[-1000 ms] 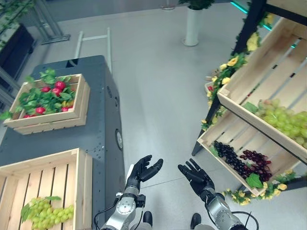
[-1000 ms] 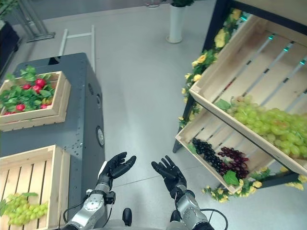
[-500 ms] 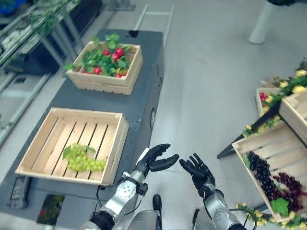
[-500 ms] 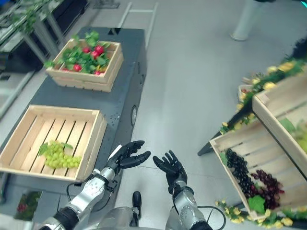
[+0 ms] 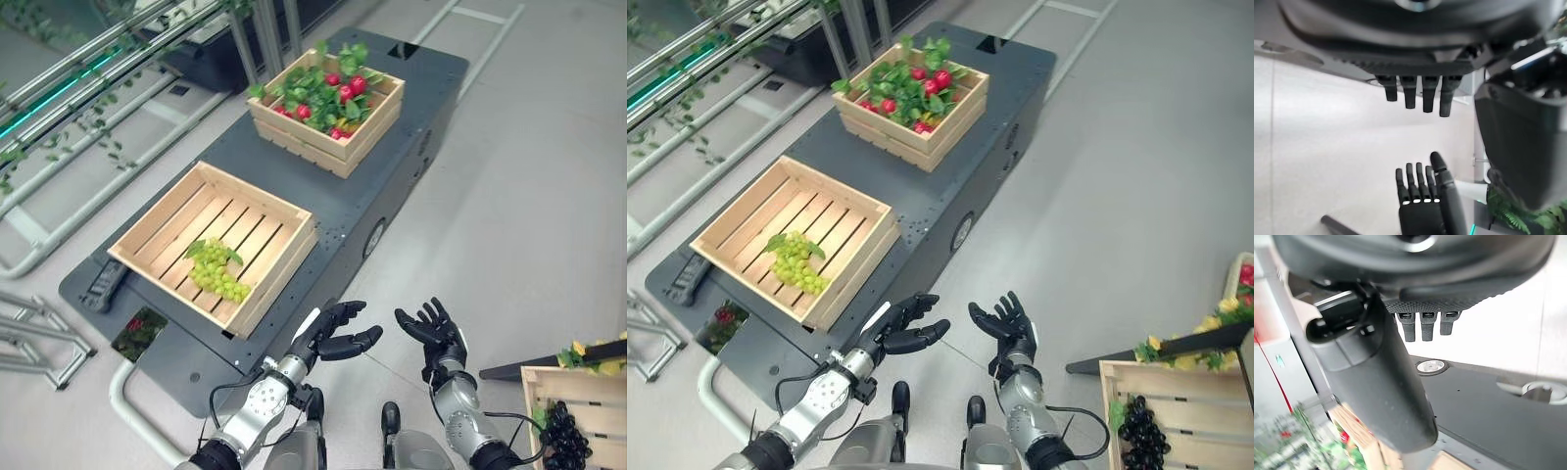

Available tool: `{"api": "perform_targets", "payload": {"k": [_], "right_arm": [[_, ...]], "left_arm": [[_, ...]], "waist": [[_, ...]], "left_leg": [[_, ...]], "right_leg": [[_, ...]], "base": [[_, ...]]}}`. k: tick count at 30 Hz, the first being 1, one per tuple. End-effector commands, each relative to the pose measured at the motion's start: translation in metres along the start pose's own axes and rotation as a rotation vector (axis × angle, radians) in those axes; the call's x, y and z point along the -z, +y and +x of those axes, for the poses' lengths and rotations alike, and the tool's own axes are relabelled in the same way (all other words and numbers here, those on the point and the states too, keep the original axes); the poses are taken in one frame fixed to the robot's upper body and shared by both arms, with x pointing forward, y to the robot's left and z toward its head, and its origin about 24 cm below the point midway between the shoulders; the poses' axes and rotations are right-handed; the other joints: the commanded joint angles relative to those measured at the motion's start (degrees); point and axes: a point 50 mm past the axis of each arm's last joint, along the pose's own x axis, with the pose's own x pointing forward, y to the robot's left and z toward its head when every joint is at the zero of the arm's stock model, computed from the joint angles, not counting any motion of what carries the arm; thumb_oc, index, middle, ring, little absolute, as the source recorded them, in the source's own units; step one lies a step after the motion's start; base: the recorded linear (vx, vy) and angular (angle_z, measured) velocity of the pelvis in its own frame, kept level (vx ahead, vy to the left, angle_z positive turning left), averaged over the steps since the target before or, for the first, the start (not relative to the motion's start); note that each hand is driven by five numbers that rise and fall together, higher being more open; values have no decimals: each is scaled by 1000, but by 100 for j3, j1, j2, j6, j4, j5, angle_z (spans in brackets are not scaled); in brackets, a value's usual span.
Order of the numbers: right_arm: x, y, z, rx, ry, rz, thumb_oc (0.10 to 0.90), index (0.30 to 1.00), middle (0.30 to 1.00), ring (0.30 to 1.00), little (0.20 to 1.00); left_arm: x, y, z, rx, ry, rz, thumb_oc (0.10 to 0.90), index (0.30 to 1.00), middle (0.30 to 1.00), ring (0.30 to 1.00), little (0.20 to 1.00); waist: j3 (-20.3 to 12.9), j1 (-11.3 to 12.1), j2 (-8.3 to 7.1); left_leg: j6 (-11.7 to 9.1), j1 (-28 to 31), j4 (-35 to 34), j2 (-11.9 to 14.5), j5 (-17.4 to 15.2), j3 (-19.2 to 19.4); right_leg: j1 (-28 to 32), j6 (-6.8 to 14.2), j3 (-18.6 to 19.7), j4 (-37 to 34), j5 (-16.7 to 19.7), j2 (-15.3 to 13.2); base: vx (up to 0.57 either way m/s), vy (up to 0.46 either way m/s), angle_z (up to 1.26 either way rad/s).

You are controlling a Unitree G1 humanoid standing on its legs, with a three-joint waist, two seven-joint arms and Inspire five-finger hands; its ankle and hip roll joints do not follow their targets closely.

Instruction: Pick up the fruits from the basket on one side to the basket on the other side

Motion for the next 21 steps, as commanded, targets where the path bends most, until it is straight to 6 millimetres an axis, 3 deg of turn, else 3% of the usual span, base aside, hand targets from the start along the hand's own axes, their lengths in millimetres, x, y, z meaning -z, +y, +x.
{"api": "perform_targets", "payload": {"k": [1, 6, 13, 17, 19, 21], "right_arm": [[-18, 22, 2, -80, -123, 60, 800, 900, 900, 900, 900], [-11, 21, -5, -130, -93, 47, 800, 900, 900, 900, 900], [-12, 21, -14, -178, -106, -2, 800, 900, 900, 900, 900], [-25, 23, -9, -201, -143, -21, 800, 900, 900, 900, 900], [-32, 21, -6, -209, -161, -38, 800, 900, 900, 900, 900], [-35, 20, -5, -209, -166, -51, 800, 900, 900, 900, 900]], "left_arm": [[-61, 5, 15, -19, -339, 62, 800, 900, 900, 900, 900], [-76, 21, 8, -130, -424, 186, 800, 900, 900, 900, 900], [-111, 66, -15, -429, -576, 346, 800, 900, 900, 900, 900], [-139, 99, -27, -667, -670, 569, 800, 900, 900, 900, 900], [-159, 124, -33, -838, -698, 782, 800, 900, 900, 900, 900], [-167, 136, -34, -909, -685, 841, 800, 900, 900, 900, 900]], "waist": [[-122, 6, -112], [-127, 78, -65], [-196, 271, -32], [-114, 345, -4], [-22, 351, 19], [42, 336, 33]], "left_leg": [[-369, 316, 92, 118, -453, -129], [-443, 473, -399, 96, -249, -273], [-458, 508, -573, 25, -219, -439], [-484, 433, -597, 20, -189, -491], [-508, 313, -537, 10, -181, -508], [-513, 244, -489, -4, -177, -523]], "right_leg": [[-299, 139, 53, 613, 124, -397], [-49, 167, -41, 265, 191, -419], [159, 141, -210, 102, 106, -441], [124, 119, -263, 120, 36, -437], [25, 115, -289, 192, -13, -455], [-46, 107, -280, 256, -40, -461]], "base": [[10, 21, 35], [71, 57, 23], [75, 62, 15], [-3, 90, 15], [-36, 120, 9], [-37, 106, 5]]}}
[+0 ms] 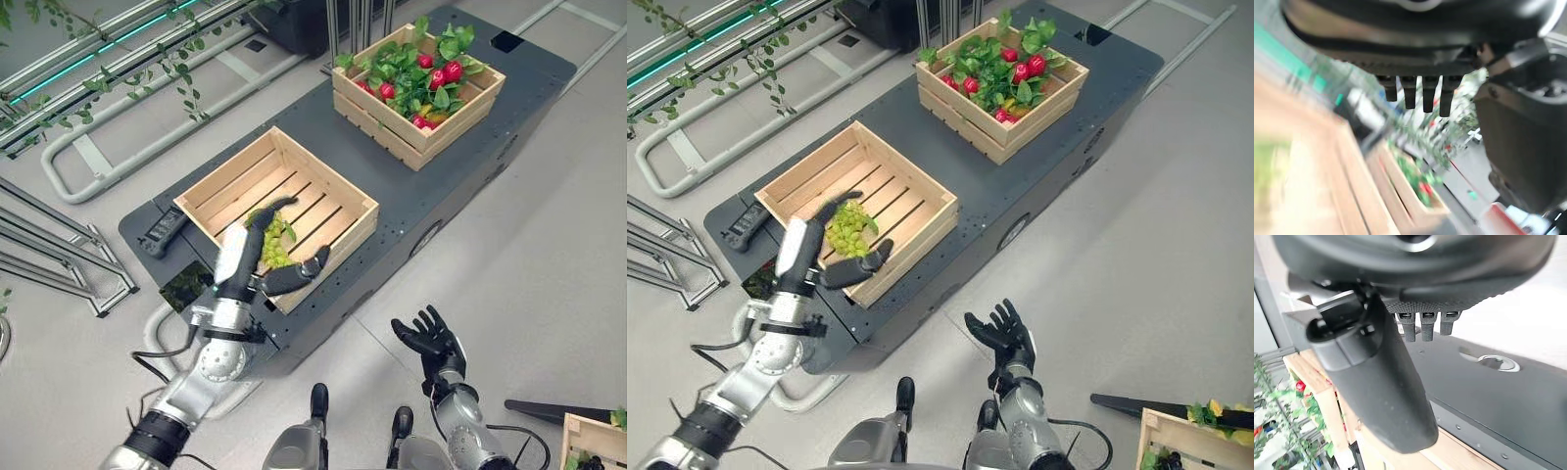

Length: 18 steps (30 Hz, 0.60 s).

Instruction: Pick up the fruits from the basket on one side to the basket on the other side

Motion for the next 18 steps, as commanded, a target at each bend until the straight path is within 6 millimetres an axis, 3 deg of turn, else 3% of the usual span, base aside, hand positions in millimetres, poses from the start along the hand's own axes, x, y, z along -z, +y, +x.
{"api": "perform_targets", "payload": {"k": [1, 8, 14, 18], "right_arm": [[-36, 24, 6, -152, -164, -35, 800, 900, 900, 900, 900], [-44, 21, 13, -161, -171, -96, 800, 900, 900, 900, 900], [-58, 33, 21, -205, -202, -87, 800, 900, 900, 900, 900], [-62, 45, 25, -252, -202, -71, 800, 900, 900, 900, 900]], "left_arm": [[-22, 47, 49, -303, -148, 108, 800, 900, 900, 900, 900], [-8, 67, 75, -383, -26, 156, 800, 900, 900, 900, 900], [-3, 82, 106, -478, 48, 157, 800, 900, 900, 900, 900], [-3, 95, 127, -547, 97, 101, 800, 900, 900, 900, 900]], "waist": [[38, -61, -95], [481, -136, -91], [990, -224, -255], [1107, -278, -350]], "left_leg": [[-425, -254, 362, 193, -174, -28], [-437, -659, 823, 142, -230, -42], [-386, -1134, 1279, 131, -270, 81], [-344, -1547, 1486, 148, -265, 175]], "right_leg": [[-416, -396, 124, 734, -93, -173], [-765, -480, 241, 1091, -225, -164], [-1244, -519, 354, 1443, -238, -73], [-1696, -530, 405, 1713, -258, -5]], "base": [[-53, 123, 3], [-48, 100, 4], [-97, 34, -4], [-67, 29, -1]]}}
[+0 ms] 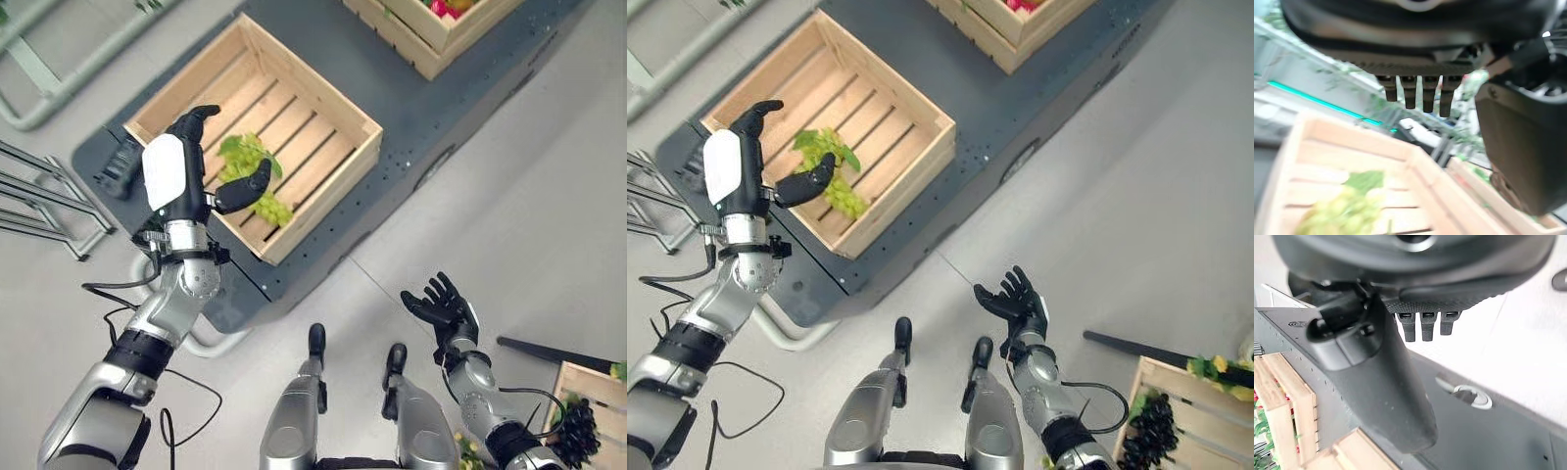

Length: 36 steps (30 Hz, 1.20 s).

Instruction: Pick up the fruits from the basket on one side to the basket on the other side

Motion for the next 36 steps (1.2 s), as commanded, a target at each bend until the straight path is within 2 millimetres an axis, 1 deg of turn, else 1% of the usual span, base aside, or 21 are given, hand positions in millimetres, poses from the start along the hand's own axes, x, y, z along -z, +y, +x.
{"api": "perform_targets", "payload": {"k": [1, 4, 6, 7, 9, 10, 12, 13, 14, 15, 20, 23, 25, 28, 30, 31, 32, 33, 34, 36], "right_arm": [[-18, 32, 0, -197, -93, 14, 800, 900, 900, 900, 900], [-21, 46, 1, -280, -101, 24, 800, 900, 900, 900, 900], [-22, 50, 1, -302, -105, 30, 800, 900, 900, 900, 900], [-23, 54, 2, -319, -103, 35, 800, 900, 900, 900, 900], [-23, 56, 2, -329, -101, 33, 800, 900, 900, 900, 900], [-23, 56, 2, -335, -101, 23, 800, 900, 900, 900, 900], [-23, 56, 2, -338, -102, 20, 800, 900, 900, 900, 900], [-25, 57, 3, -339, -106, 20, 800, 900, 900, 900, 900], [-25, 57, 4, -339, -107, 21, 800, 900, 900, 900, 900], [-25, 58, 5, -339, -111, 29, 800, 900, 900, 900, 900], [-28, 65, 9, -347, -120, 39, 800, 900, 900, 900, 900], [-28, 67, 10, -348, -121, 45, 800, 900, 900, 900, 900], [-27, 67, 11, -349, -117, 48, 800, 900, 900, 900, 900], [-29, 66, 13, -342, -109, 55, 800, 900, 900, 900, 900], [-31, 67, 15, -337, -109, 54, 800, 900, 900, 900, 900], [-32, 66, 16, -335, -109, 54, 800, 900, 900, 900, 900], [-32, 66, 16, -334, -109, 54, 800, 900, 900, 900, 900], [-33, 66, 17, -333, -108, 53, 800, 900, 900, 900, 900], [-33, 65, 17, -332, -104, 50, 800, 900, 900, 900, 900], [-33, 65, 17, -330, -101, 51, 800, 900, 900, 900, 900]], "left_arm": [[-28, 46, 45, -295, -60, -127, 800, 900, 900, 900, 900], [-30, 54, 62, -371, -11, -124, 800, 900, 900, 900, 900], [-30, 58, 68, -395, 9, -103, 800, 900, 900, 900, 900], [-29, 63, 75, -423, 33, -86, 800, 900, 900, 900, 900], [-29, 68, 80, -447, 48, -63, 800, 900, 900, 900, 900], [-30, 76, 87, -473, 61, -39, 800, 900, 900, 900, 900], [-33, 82, 92, -485, 69, -19, 800, 900, 900, 900, 900], [-35, 88, 99, -500, 76, 32, 800, 900, 900, 900, 900], [-36, 89, 99, -500, 76, 36, 800, 900, 900, 900, 900], [-39, 94, 105, -501, 83, 58, 800, 900, 900, 900, 900], [-51, 100, 115, -485, 81, 74, 800, 900, 900, 900, 900], [-55, 105, 119, -488, 68, 102, 800, 900, 900, 900, 900], [-60, 110, 124, -478, 55, 152, 800, 900, 900, 900, 900], [-61, 112, 127, -453, 63, 220, 800, 900, 900, 900, 900], [-60, 114, 130, -428, 73, 297, 800, 900, 900, 900, 900], [-57, 115, 131, -407, 92, 344, 800, 900, 900, 900, 900], [-57, 115, 131, -406, 93, 348, 800, 900, 900, 900, 900], [-54, 117, 132, -398, 105, 387, 800, 900, 900, 900, 900], [-50, 121, 133, -382, 126, 434, 800, 900, 900, 900, 900], [-46, 122, 133, -372, 145, 474, 800, 900, 900, 900, 900]], "waist": [[-9, -122, -157], [-9, -199, -262], [-9, -231, -312], [-9, -258, -382], [-9, -287, -434], [-9, -319, -491], [-9, -339, -535], [-9, -358, -603], [-9, -357, -610], [-9, -367, -669], [-9, -373, -819], [-9, -368, -853], [-9, -374, -864], [-9, -376, -839], [-9, -378, -808], [-9, -378, -788], [-9, -377, -788], [-9, -380, -776], [-9, -388, -772], [-9, -390, -782]], "left_leg": [[-262, -371, 840, 41, -305, 189], [-215, -785, 1033, 51, -360, 294], [-201, -951, 1138, 55, -392, 337], [-179, -1106, 1234, 47, -451, 376], [-170, -1204, 1270, 43, -464, 402], [-148, -1303, 1318, 32, -497, 431], [-136, -1354, 1336, 32, -519, 452], [-125, -1438, 1394, 32, -558, 463], [-125, -1449, 1403, 32, -562, 462], [-115, -1498, 1421, 42, -589, 467], [-94, -1593, 1474, 68, -655, 469], [-80, -1586, 1470, 63, -679, 467], [-64, -1558, 1485, 61, -719, 479], [-53, -1537, 1497, 41, -739, 482], [-47, -1548, 1516, 35, -749, 481], [-40, -1573, 1561, 19, -770, 467], [-40, -1575, 1562, 19, -771, 467], [-35, -1591, 1579, 16, -775, 466], [-24, -1604, 1601, 6, -789, 458], [-16, -1599, 1599, -5, -793, 453]], "right_leg": [[-390, -361, 375, 688, -60, -22], [-876, -359, 444, 893, -66, 19], [-1068, -354, 468, 987, -62, 24], [-1266, -338, 508, 1120, -107, 29], [-1386, -326, 539, 1150, -94, 43], [-1510, -318, 574, 1178, -84, 48], [-1576, -311, 586, 1189, -79, 56], [-1676, -305, 604, 1210, -65, 76], [-1687, -304, 606, 1214, -64, 78], [-1741, -292, 601, 1206, -44, 104], [-1810, -261, 602, 1144, 17, 177], [-1802, -247, 598, 1103, 43, 190], [-1782, -228, 597, 1082, 64, 192], [-1764, -221, 603, 1077, 73, 187], [-1781, -221, 598, 1106, 67, 177], [-1804, -224, 608, 1137, 60, 169], [-1806, -224, 608, 1138, 59, 168], [-1825, -225, 611, 1152, 62, 165], [-1843, -221, 619, 1157, 73, 162], [-1838, -215, 627, 1140, 88, 168]], "base": [[-47, 25, 1], [-46, 41, 0], [-2, 21, 0], [2, 41, 0], [1, 20, 0], [0, 0, 0], [0, 0, 0], [0, 0, 0], [0, 0, 0], [-13, -33, 0], [-9, -35, 1], [-4, -28, 2], [0, 0, 0], [0, 0, 0], [0, 0, 0], [0, 0, 0], [0, 0, 0], [0, 0, 0], [0, 0, 0], [0, 0, 0]]}}
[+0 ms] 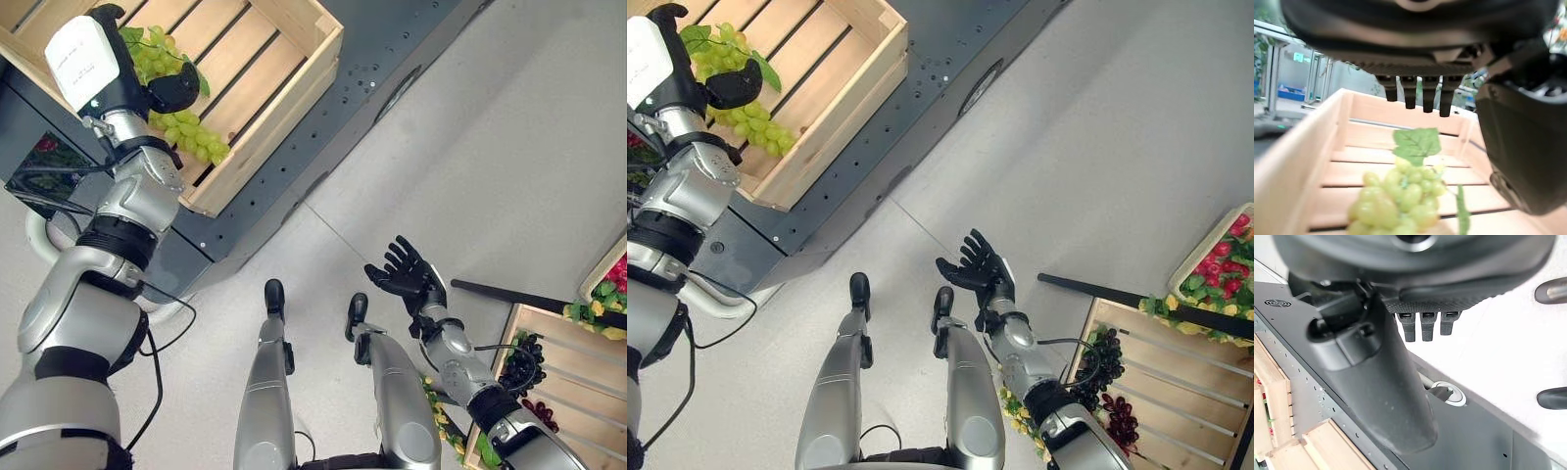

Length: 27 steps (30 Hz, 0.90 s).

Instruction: Pick up the fruits from the basket on one side to the basket on the other side

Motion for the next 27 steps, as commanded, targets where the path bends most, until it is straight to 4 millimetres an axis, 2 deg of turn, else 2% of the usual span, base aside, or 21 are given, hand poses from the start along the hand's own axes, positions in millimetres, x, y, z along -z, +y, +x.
{"api": "perform_targets", "payload": {"k": [1, 10, 12, 15, 20, 22, 25, 27], "right_arm": [[-15, 2, 0, -46, -81, 70, 800, 900, 900, 900, 900], [-15, -1, -1, -39, -89, 91, 800, 900, 900, 900, 900], [-15, -1, -1, -39, -94, 90, 800, 900, 900, 900, 900], [-17, 2, 0, -37, -98, 98, 800, 900, 900, 900, 900], [-18, 10, 4, -35, -96, 101, 800, 900, 900, 900, 900], [-20, 12, 6, -42, -100, 97, 800, 900, 900, 900, 900], [-19, 15, 6, -46, -102, 98, 800, 900, 900, 900, 900], [-18, 12, 4, -48, -100, 108, 800, 900, 900, 900, 900]], "left_arm": [[-4, 69, 40, -229, -3, 114, 800, 900, 900, 900, 900], [35, 71, 41, -198, 149, 263, 800, 900, 900, 900, 900], [47, 68, 41, -161, 210, 231, 800, 900, 900, 900, 900], [60, 52, 35, -43, 289, 105, 800, 900, 900, 900, 900], [59, 19, 22, 165, 313, -135, 800, 900, 900, 900, 900], [56, 12, 20, 197, 309, -185, 800, 900, 900, 900, 900], [48, 16, 23, 151, 246, -194, 800, 900, 900, 900, 900], [43, 25, 28, 96, 145, -75, 800, 900, 900, 900, 900]], "waist": [[-60, 98, -92], [-60, 95, -140], [-60, 88, -162], [-60, 72, -201], [-60, 46, -259], [-60, 37, -286], [-60, 23, -346], [-60, 27, -386]], "left_leg": [[82, 114, 721, -116, -850, 467], [98, 88, 779, -124, -864, 460], [92, 57, 799, -119, -863, 452], [87, 26, 796, -118, -857, 443], [108, 5, 745, -112, -839, 453], [115, -12, 735, -102, -834, 455], [127, -1, 723, -75, -842, 481], [128, 7, 737, -59, -864, 485]], "right_leg": [[118, -6, 426, -384, 469, 210], [94, -1, 432, -371, 493, 239], [71, 0, 423, -362, 498, 238], [44, 0, 433, -364, 496, 258], [-16, 2, 473, -357, 510, 316], [-42, 5, 487, -359, 523, 336], [-53, 18, 494, -359, 539, 367], [-44, 39, 482, -364, 553, 372]], "base": [[0, 0, 0], [-2, 1, 1], [-30, 9, 4], [-35, 12, 1], [-37, 20, 0], [-35, 10, -1], [-11, -3, 0], [0, 0, 0]]}}
